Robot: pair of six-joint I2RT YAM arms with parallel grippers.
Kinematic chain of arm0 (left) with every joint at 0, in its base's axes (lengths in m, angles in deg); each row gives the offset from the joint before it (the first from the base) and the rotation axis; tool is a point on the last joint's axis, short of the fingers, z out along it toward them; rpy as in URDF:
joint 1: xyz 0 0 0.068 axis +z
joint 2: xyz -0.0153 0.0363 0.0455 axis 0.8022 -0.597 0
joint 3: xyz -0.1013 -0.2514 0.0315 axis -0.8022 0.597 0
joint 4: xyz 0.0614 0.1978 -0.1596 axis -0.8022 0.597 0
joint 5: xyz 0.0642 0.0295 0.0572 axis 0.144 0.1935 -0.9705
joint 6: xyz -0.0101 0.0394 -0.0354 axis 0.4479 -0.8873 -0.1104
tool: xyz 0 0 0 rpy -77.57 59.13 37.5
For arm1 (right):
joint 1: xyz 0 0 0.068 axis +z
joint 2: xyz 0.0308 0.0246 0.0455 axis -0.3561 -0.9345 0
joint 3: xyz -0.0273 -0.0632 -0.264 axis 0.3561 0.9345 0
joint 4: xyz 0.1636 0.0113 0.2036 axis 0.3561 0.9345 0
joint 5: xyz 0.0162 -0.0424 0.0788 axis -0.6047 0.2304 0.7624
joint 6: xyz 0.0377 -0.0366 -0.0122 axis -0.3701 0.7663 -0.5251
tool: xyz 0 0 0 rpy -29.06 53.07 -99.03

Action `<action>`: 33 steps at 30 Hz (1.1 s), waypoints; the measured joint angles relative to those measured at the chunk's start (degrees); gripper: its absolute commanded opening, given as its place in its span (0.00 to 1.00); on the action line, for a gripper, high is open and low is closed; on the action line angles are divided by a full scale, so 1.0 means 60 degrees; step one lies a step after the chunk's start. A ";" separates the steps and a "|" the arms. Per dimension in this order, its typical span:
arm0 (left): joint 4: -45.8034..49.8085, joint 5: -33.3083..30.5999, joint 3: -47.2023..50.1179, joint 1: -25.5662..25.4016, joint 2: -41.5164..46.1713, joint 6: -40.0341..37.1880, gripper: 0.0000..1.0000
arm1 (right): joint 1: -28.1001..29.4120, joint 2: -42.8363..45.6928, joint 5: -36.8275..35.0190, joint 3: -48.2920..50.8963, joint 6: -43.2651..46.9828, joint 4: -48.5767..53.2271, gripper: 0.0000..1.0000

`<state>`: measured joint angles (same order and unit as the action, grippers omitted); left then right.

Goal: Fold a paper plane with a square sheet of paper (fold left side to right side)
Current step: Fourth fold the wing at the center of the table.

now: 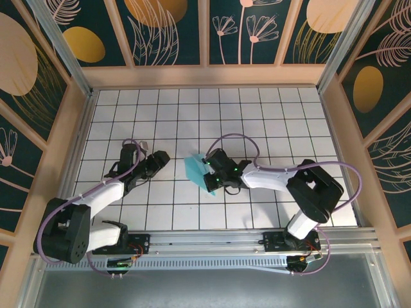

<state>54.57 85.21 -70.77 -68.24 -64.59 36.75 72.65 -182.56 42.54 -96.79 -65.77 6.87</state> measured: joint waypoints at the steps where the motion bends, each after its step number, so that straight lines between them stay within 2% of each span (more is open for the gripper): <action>1: -0.0069 0.0091 0.0066 0.0000 -0.0036 0.0000 0.57 | -0.0124 0.0000 0.0335 0.0106 0.0004 -0.0149 0.00; 8: -0.0266 0.0481 0.0299 0.0000 -0.0095 -0.0022 0.56 | -0.0433 -0.0015 0.1723 0.0430 -0.0004 -0.0758 0.00; 17: -0.0543 0.0692 0.0543 -0.0098 -0.0095 -0.0011 0.55 | -0.0441 -0.0543 0.2299 0.0441 -0.0007 -0.1304 0.00; 22: -0.0721 0.0688 0.0546 -0.0495 -0.0215 0.0051 0.52 | -0.0448 -0.0790 0.2422 0.0448 -0.0015 -0.1417 0.00; 28: -0.0929 0.0681 0.0546 -0.1195 -0.0699 0.0302 0.42 | -0.0448 -0.0849 0.2463 0.0499 -0.0047 -0.1614 0.00; 33: -0.1341 0.0678 0.0543 -0.1621 -0.1235 0.0561 0.42 | -0.0452 -0.0852 0.2470 0.0521 -0.0084 -0.1672 0.00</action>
<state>46.52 89.27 -67.51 -77.96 -72.00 40.12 69.94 -187.68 57.36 -93.67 -66.27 -3.16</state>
